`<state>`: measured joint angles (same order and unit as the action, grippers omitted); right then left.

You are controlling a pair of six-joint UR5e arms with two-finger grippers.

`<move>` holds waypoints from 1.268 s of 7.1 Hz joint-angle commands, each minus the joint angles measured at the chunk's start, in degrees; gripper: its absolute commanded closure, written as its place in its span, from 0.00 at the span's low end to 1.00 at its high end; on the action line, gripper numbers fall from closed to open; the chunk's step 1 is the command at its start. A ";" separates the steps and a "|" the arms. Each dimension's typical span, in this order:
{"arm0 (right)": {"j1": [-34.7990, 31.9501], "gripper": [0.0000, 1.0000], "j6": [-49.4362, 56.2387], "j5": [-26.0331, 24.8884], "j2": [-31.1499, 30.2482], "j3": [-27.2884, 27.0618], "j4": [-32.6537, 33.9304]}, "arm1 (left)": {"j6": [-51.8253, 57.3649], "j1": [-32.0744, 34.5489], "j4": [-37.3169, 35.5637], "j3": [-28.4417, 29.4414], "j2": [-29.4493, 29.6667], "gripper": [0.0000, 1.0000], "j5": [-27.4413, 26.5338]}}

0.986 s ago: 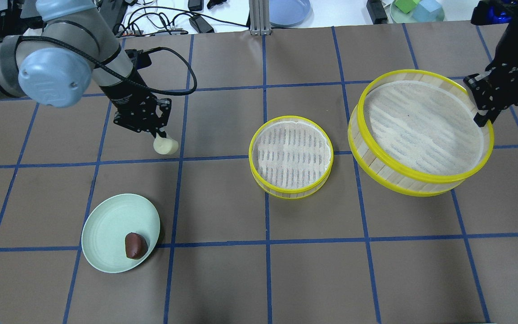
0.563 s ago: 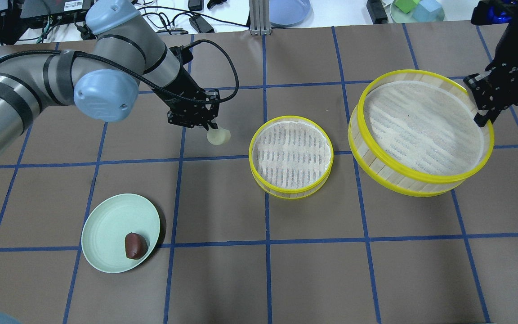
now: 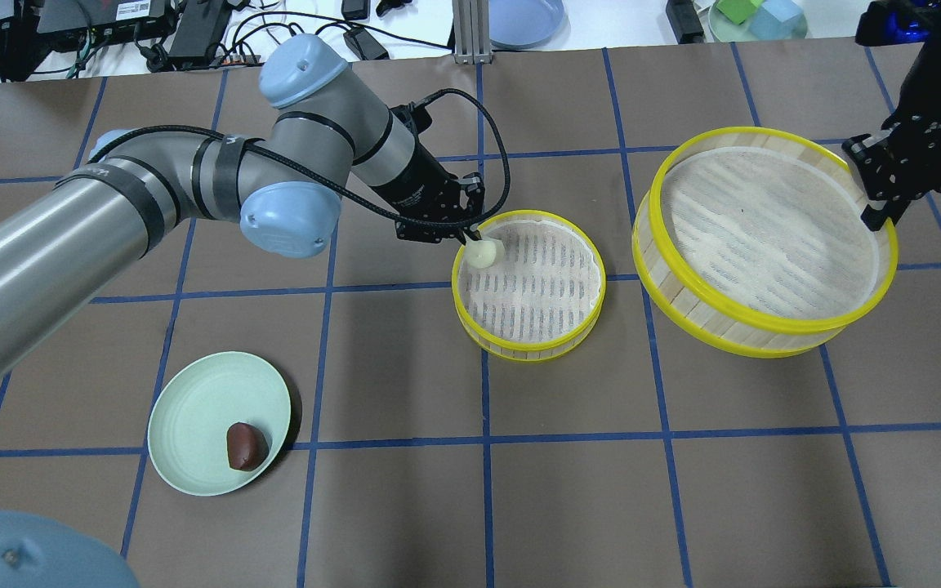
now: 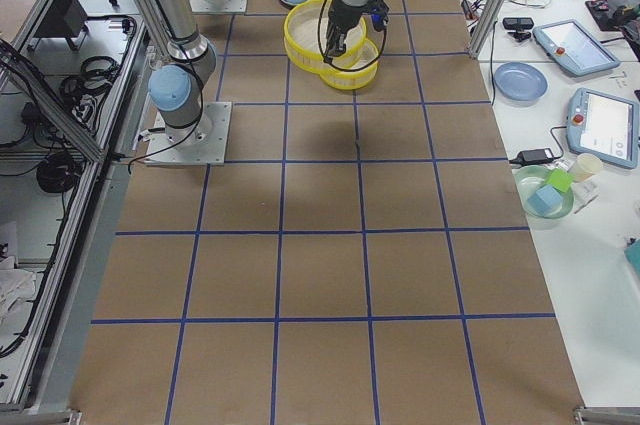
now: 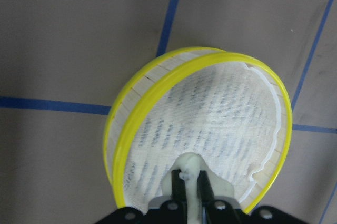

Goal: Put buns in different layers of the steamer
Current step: 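Release the white bun into the bottom tier and raise the left gripper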

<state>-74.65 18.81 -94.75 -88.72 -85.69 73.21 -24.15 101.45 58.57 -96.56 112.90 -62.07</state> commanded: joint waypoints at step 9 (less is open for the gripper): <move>-5.21 0.98 -4.82 0.26 4.31 -0.35 8.75 | 5.39 -8.80 12.42 1.11 -7.41 0.00 -15.20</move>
<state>-76.59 16.20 -94.61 -87.14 -86.00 77.81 -22.94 95.01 66.48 -95.47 107.84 -71.12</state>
